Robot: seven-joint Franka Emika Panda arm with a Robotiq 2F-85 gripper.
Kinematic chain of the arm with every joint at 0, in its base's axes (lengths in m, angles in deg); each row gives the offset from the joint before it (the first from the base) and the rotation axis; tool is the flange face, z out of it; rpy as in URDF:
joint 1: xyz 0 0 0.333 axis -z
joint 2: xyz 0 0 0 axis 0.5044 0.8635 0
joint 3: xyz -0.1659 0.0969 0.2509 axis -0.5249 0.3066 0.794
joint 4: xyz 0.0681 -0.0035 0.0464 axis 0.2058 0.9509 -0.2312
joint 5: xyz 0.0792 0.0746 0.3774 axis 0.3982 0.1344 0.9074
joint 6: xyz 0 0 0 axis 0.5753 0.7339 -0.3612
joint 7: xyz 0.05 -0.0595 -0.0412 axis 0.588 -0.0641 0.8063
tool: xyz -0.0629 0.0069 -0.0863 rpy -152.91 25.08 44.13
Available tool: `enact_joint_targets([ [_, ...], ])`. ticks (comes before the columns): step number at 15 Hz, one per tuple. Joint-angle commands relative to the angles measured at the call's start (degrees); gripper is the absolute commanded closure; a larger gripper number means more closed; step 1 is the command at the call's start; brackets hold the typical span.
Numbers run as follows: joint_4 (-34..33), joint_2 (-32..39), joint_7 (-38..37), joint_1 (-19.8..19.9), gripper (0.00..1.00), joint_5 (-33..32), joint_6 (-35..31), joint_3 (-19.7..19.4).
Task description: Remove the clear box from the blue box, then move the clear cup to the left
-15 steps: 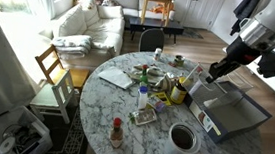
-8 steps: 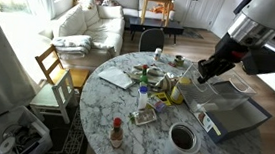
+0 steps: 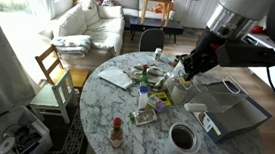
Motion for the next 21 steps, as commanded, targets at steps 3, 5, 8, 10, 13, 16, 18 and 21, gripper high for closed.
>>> enact_joint_targets([
  [3,-6.02,5.69,-3.96,-3.07,0.99,0.39,1.33,-0.43],
  [5,-7.01,6.95,-4.75,-3.84,0.99,1.48,0.91,-0.84],
  [8,-7.83,8.20,-4.36,-4.72,0.99,4.07,0.43,-1.40],
  [10,-7.70,8.90,-4.24,-4.91,0.99,4.65,-0.03,-1.69],
  [13,-6.87,9.56,-3.71,-4.87,0.99,5.74,-2.02,-2.39],
  [16,-6.14,10.54,-3.65,-4.61,0.99,7.00,-5.23,-3.40],
  [18,-5.51,11.02,-2.94,-4.65,0.99,8.16,-7.92,-4.04],
  [21,-5.33,12.03,-3.29,-4.68,0.99,7.98,-9.50,-4.71],
])
